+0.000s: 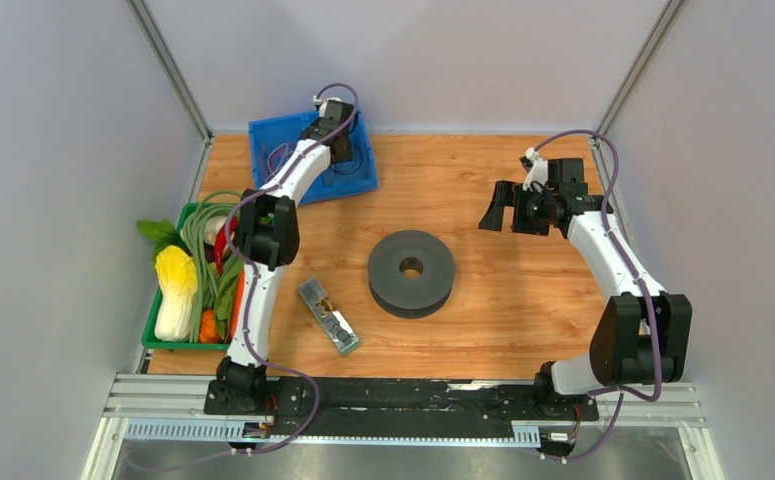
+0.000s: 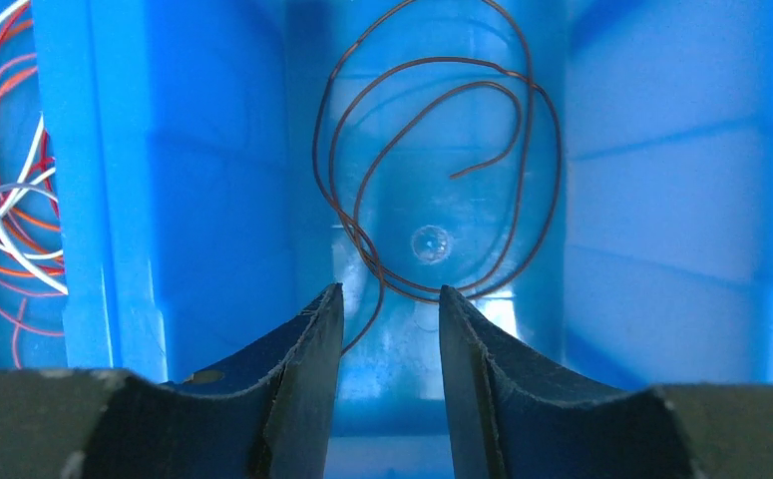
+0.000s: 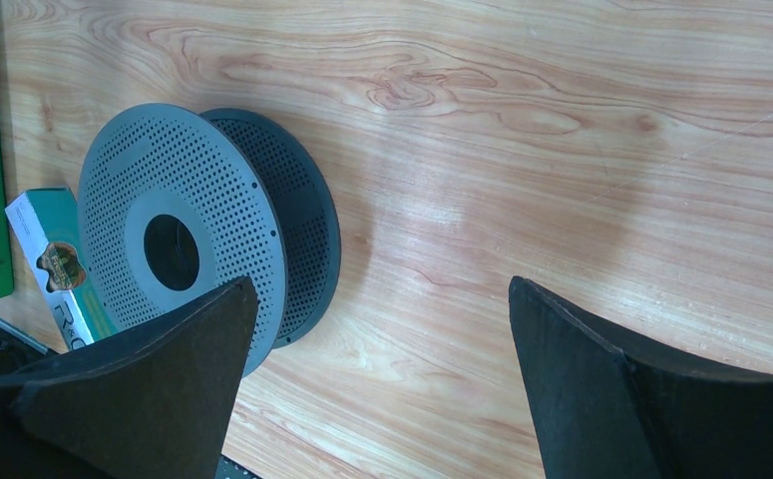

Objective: Wrap the cables

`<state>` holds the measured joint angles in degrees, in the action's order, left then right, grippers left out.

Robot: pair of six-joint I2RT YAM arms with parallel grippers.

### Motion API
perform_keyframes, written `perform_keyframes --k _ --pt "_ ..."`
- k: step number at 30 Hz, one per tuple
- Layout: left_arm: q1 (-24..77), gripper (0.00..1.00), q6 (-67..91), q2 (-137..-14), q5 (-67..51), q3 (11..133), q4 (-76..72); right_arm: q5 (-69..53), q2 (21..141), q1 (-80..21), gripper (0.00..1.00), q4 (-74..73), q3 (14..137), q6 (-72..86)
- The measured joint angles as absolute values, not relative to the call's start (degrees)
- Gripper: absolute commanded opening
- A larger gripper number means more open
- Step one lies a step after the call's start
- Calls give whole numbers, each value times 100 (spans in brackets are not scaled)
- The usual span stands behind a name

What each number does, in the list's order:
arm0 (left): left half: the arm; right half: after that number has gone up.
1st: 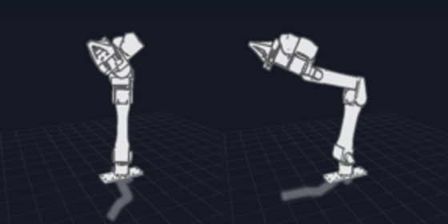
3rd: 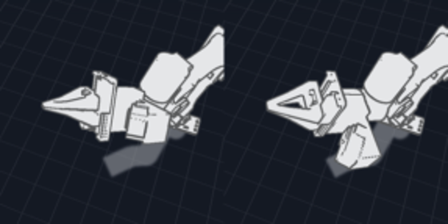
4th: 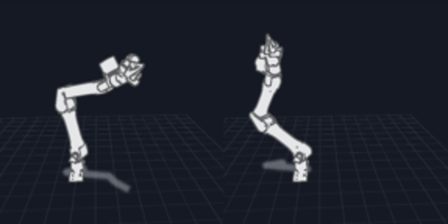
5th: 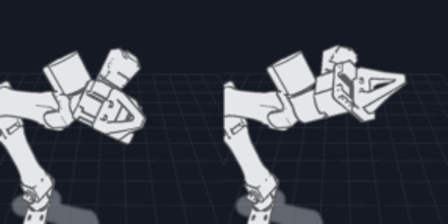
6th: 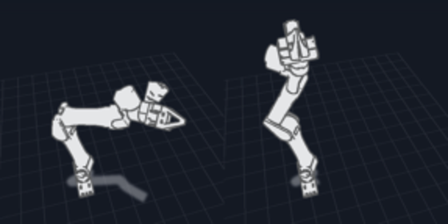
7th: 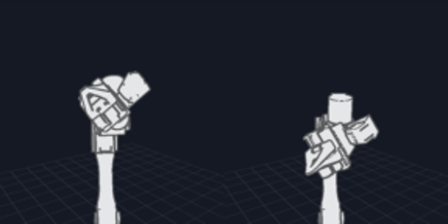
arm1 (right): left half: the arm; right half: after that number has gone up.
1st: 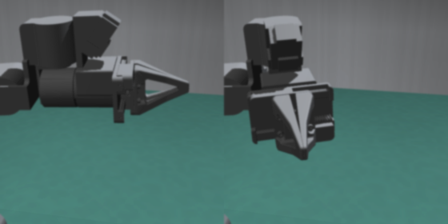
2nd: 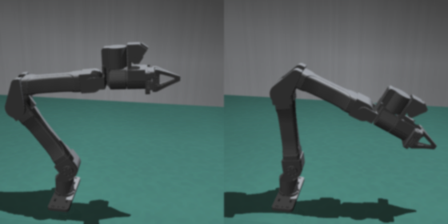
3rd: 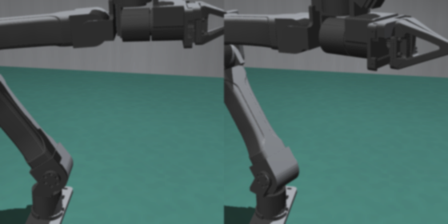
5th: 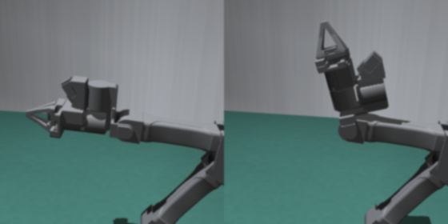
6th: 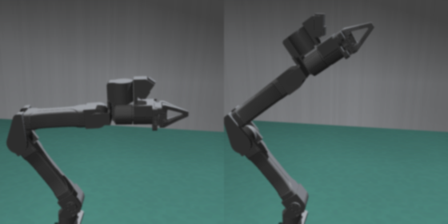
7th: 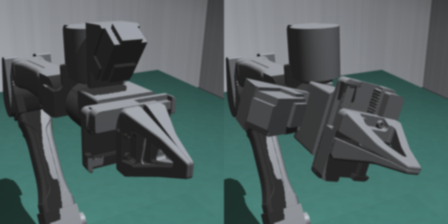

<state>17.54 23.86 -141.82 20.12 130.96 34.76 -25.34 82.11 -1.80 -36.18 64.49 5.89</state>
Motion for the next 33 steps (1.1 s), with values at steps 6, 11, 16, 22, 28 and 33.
perform_keyframes --k 6,11,16,22,28,33 --pt "1535 50 2897 -14337 1730 13111 3535 -2534 8219 -180 100 -3621 6449 591" --pt "1389 45 3326 -14468 1339 13109 3575 -2488 8278 -180 100 -3627 6458 593" --pt "1319 36 3603 -14523 1225 13109 3804 -2443 8388 -180 100 -3669 6490 593" --pt "1229 16 3767 -14523 1081 13109 3944 -2403 8530 -180 100 -3726 6580 593" --pt "1166 0 3500 -14567 1055 13255 3927 -2408 8650 -180 100 -3747 6606 593" --pt "1166 0 3111 -14564 1149 13303 3706 -2410 8650 -180 100 -3747 6606 593"
